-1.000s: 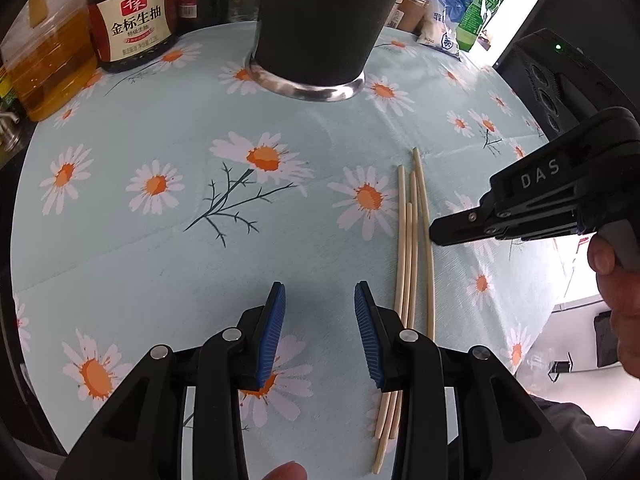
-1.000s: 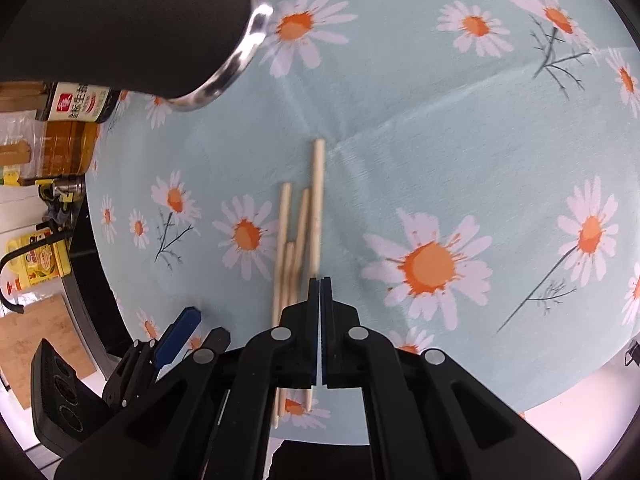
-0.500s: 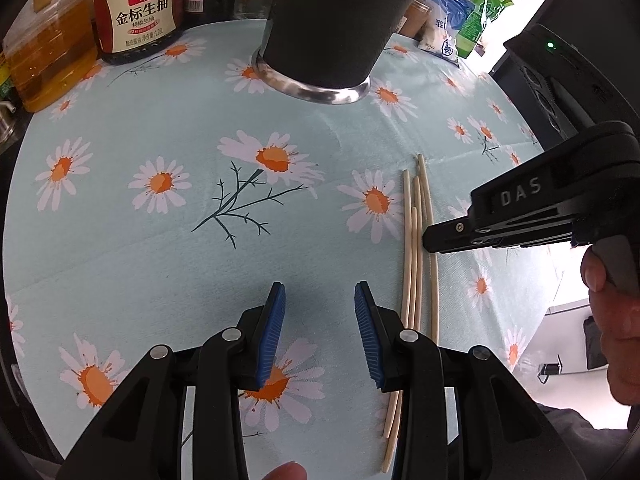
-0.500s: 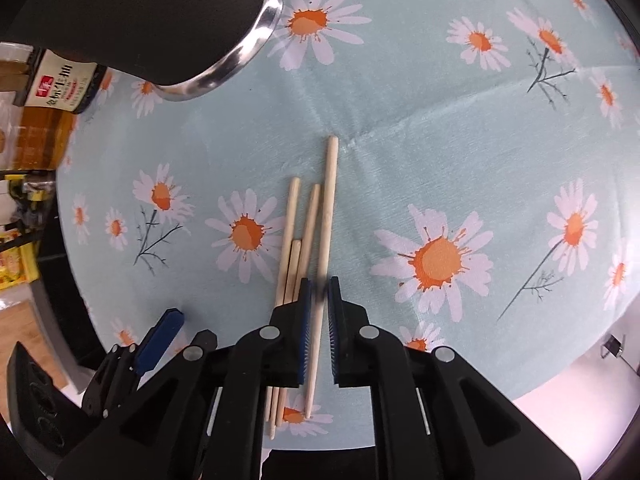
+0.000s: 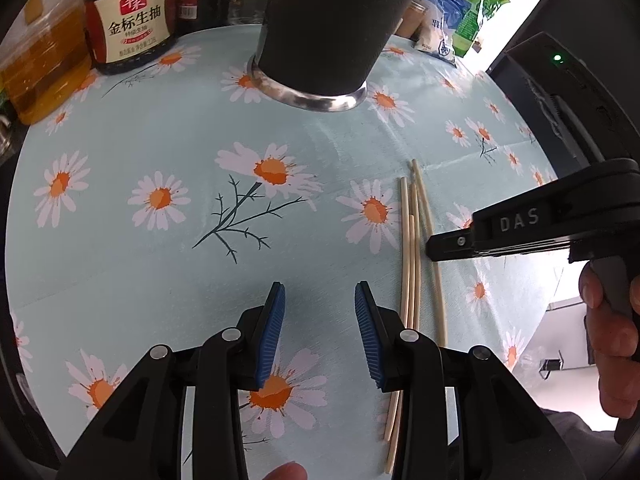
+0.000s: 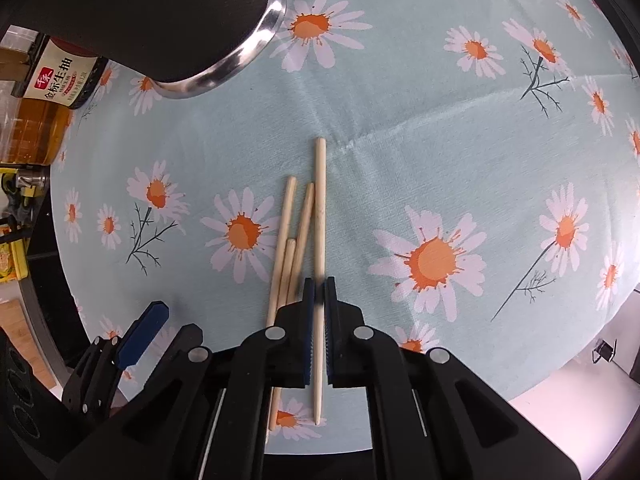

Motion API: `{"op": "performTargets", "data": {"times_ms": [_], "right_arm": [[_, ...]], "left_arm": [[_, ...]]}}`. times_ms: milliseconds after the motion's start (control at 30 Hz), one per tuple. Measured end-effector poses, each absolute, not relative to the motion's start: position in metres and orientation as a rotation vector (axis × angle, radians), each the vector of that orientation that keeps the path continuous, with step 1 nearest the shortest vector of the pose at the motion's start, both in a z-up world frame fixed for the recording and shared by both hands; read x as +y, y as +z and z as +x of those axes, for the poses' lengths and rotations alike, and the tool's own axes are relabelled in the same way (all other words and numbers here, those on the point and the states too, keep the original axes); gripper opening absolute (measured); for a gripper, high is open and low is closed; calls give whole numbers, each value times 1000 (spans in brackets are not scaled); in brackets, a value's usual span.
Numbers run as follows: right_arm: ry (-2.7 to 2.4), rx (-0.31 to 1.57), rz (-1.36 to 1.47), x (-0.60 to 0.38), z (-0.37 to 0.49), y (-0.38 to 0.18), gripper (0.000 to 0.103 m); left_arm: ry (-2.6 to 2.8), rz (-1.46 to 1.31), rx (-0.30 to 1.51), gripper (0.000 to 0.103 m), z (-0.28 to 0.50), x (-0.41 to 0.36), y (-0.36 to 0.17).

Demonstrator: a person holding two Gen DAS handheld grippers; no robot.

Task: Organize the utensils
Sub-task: 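Grasp one chopstick from the bundle with the left tool while the right tool holds its chopstick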

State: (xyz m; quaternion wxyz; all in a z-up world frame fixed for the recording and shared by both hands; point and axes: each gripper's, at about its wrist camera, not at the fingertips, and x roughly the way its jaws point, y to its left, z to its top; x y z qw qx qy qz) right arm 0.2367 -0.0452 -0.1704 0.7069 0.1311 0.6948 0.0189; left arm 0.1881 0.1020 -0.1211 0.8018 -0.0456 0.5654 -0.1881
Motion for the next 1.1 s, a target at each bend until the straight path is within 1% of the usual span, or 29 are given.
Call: {"op": "performTargets", "data": {"times_ms": [33, 533, 867, 900, 967, 1100], "right_arm": [[53, 1539, 292, -59, 237, -169, 5], [282, 1442, 208, -110, 249, -130, 5], [432, 1436, 204, -122, 260, -132, 5], [446, 1439, 206, -124, 261, -133, 5], [465, 1441, 211, -127, 263, -133, 5], [496, 1442, 218, -130, 266, -132, 5]], "left_arm": [[-403, -91, 1213, 35, 188, 101, -121], [-376, 56, 1287, 35, 187, 51, -118], [-320, 63, 1347, 34, 191, 36, -118], [-318, 71, 1349, 32, 192, 35, -118], [-303, 92, 1365, 21, 196, 29, -121], [-290, 123, 1390, 19, 200, 22, -127]]}}
